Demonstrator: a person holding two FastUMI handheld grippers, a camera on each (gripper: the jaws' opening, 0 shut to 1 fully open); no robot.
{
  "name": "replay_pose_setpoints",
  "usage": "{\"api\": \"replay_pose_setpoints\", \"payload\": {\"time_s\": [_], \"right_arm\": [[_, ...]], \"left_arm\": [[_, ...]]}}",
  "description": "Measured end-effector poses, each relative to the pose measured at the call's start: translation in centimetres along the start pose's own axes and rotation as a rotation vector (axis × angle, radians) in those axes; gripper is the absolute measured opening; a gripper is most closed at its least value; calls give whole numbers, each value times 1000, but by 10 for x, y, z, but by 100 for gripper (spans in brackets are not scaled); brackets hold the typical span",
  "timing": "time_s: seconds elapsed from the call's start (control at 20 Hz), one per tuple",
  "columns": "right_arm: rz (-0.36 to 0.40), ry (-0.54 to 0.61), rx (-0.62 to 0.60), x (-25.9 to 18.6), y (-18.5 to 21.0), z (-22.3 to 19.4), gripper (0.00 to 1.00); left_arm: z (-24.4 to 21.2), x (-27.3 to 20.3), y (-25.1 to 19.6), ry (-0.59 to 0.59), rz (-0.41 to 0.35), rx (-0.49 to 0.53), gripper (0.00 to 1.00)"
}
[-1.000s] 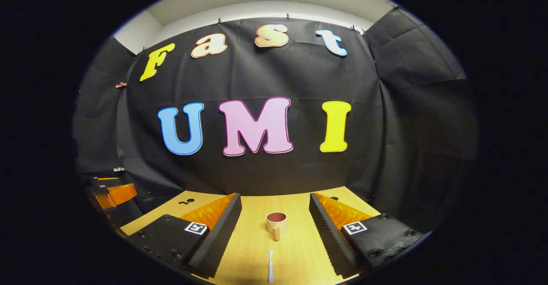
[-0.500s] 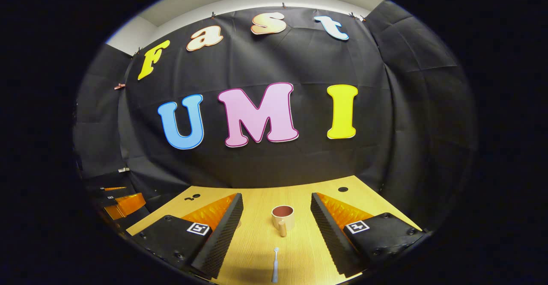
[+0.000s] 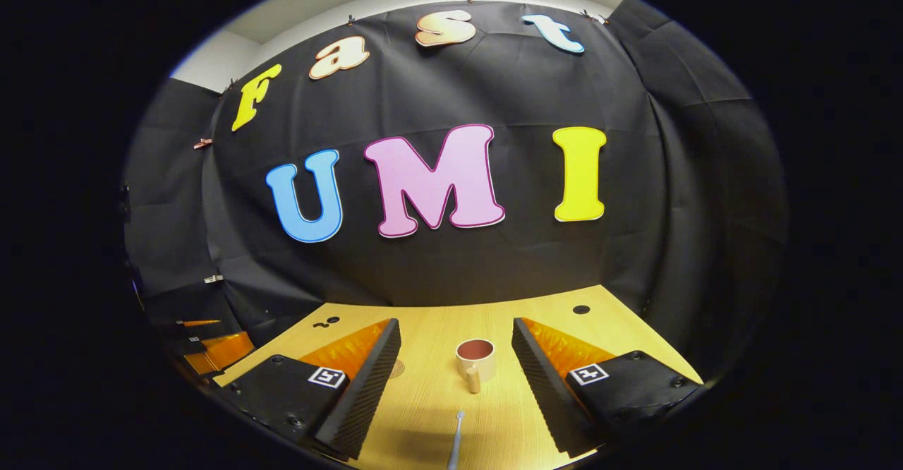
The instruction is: Put the toothbrush and toothpaste on the desktop into the cup, then pick up the cup and place it on the coaster on the desktop.
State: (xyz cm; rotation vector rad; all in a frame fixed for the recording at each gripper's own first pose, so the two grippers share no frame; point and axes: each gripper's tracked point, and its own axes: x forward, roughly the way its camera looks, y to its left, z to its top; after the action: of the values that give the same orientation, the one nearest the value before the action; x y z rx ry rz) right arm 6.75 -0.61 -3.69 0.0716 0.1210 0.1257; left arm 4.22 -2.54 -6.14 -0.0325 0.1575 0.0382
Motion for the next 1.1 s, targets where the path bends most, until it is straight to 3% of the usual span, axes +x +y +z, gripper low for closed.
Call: {"api": "replay_pose_setpoints", "payload": {"time_s": [0.2, 0.7, 0.9, 1.1], "right_arm": [[40, 26, -16, 12, -1, -4, 98], [101, 131, -34, 53, -36, -35, 98], [119, 188, -40, 67, -57, -54, 98], [143, 239, -32, 76, -68, -72, 98]], "left_arm": [[-29, 15, -16, 112, -69, -57, 97], [-155, 78, -12, 390, -13, -18, 97], [-205, 96, -21, 507, -5, -76, 98], [-244, 108, -19, 600, 50, -145, 98]]}}
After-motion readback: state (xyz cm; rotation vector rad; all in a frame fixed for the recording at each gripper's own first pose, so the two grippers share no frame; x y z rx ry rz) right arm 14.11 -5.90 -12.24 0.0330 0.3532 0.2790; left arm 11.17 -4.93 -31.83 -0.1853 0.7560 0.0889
